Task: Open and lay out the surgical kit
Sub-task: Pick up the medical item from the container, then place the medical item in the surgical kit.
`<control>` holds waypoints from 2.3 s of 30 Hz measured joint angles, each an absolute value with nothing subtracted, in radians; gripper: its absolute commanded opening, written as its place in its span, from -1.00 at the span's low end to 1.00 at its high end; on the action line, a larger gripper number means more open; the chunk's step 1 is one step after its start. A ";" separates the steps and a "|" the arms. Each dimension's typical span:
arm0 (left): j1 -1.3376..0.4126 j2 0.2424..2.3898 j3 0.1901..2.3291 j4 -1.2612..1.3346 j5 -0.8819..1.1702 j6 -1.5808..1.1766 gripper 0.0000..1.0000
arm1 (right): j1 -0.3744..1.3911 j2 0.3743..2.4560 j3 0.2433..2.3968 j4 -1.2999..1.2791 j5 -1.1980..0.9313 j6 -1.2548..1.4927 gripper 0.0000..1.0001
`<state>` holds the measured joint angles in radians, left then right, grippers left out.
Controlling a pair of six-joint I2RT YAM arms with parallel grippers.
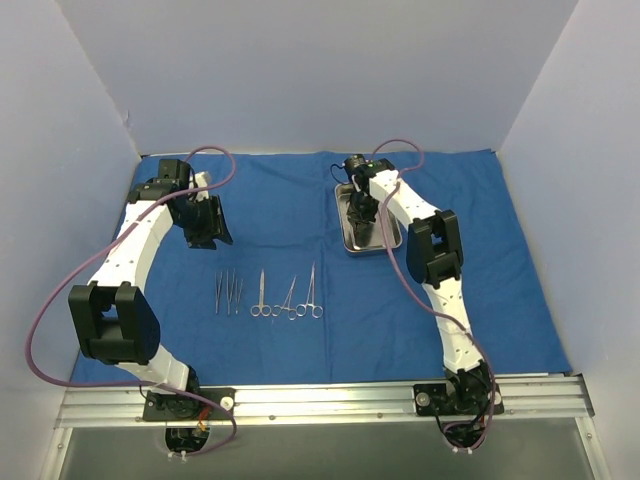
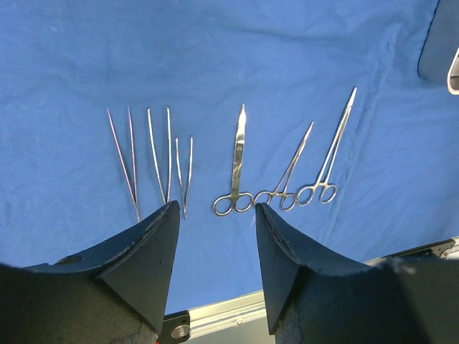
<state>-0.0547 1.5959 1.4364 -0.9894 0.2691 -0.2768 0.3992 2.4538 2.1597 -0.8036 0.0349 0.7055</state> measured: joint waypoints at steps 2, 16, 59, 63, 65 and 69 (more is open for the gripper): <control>-0.054 1.596 1.436 -0.990 0.271 -0.277 0.11 | 0.392 2.440 2.136 -0.784 0.013 0.705 -1.00; -0.050 1.593 1.439 -0.991 0.311 -0.302 0.11 | 0.351 2.314 1.956 -0.689 -0.140 0.669 -1.00; -0.261 1.641 1.243 -0.186 0.733 -0.979 0.22 | 0.567 1.742 1.596 -0.450 -0.533 0.450 -1.00; -0.281 1.654 1.243 -0.159 0.717 -1.004 0.22 | 0.576 1.741 1.587 -0.448 -0.548 0.443 -1.00; -0.290 1.656 1.243 -0.148 0.714 -1.015 0.22 | 0.579 1.741 1.584 -0.447 -0.557 0.441 -1.00; -0.308 1.670 1.248 -0.116 0.710 -1.029 0.18 | 0.587 1.741 1.583 -0.447 -0.575 0.434 -1.00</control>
